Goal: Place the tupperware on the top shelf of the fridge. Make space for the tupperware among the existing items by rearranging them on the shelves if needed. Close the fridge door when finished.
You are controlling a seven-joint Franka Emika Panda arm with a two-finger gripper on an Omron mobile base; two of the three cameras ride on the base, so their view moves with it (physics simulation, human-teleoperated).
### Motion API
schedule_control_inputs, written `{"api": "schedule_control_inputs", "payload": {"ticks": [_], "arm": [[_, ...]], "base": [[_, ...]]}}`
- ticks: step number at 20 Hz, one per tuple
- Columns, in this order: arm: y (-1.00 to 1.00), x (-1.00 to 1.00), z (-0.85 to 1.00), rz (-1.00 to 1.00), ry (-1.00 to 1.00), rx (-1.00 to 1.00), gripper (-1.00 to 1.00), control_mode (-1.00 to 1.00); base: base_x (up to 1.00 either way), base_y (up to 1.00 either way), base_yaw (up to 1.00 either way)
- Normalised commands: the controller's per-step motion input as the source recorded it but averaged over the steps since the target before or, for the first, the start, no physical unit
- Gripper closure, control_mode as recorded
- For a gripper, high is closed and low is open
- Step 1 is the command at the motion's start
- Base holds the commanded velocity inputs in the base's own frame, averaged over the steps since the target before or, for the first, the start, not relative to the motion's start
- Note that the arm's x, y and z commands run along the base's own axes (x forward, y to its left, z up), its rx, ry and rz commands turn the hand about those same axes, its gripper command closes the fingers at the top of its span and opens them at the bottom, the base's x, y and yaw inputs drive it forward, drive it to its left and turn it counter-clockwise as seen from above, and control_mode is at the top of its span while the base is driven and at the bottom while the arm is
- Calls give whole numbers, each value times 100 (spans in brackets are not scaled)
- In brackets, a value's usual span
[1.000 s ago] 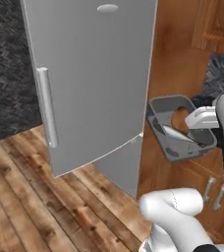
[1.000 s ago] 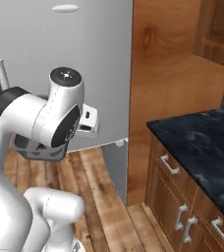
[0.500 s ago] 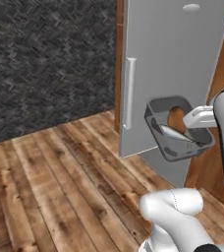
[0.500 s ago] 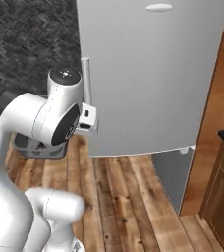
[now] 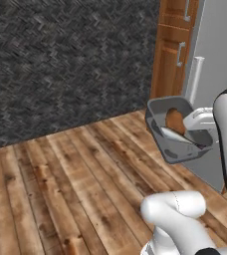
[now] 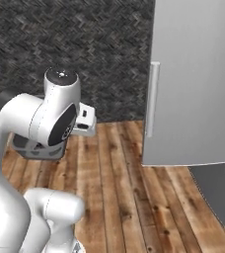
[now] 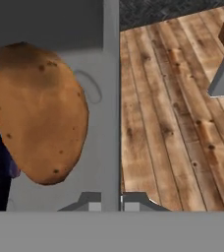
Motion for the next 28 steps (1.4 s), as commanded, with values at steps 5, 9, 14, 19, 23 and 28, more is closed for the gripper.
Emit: {"api": "schedule_control_inputs", "payload": {"ticks": [5, 9, 14, 19, 23, 28], "arm": [[0, 0, 0, 0, 0, 0, 100, 100], [0, 0, 0, 0, 0, 0, 100, 100], [0, 0, 0, 0, 0, 0, 100, 100], [0, 0, 0, 0, 0, 0, 100, 100], [0, 0, 0, 0, 0, 0, 100, 100], [0, 0, 0, 0, 0, 0, 100, 100]], "base": [[63, 91, -8], [76, 65, -26], [89, 72, -29], [99, 50, 38], [95, 14, 62], [100, 8, 55]]}}
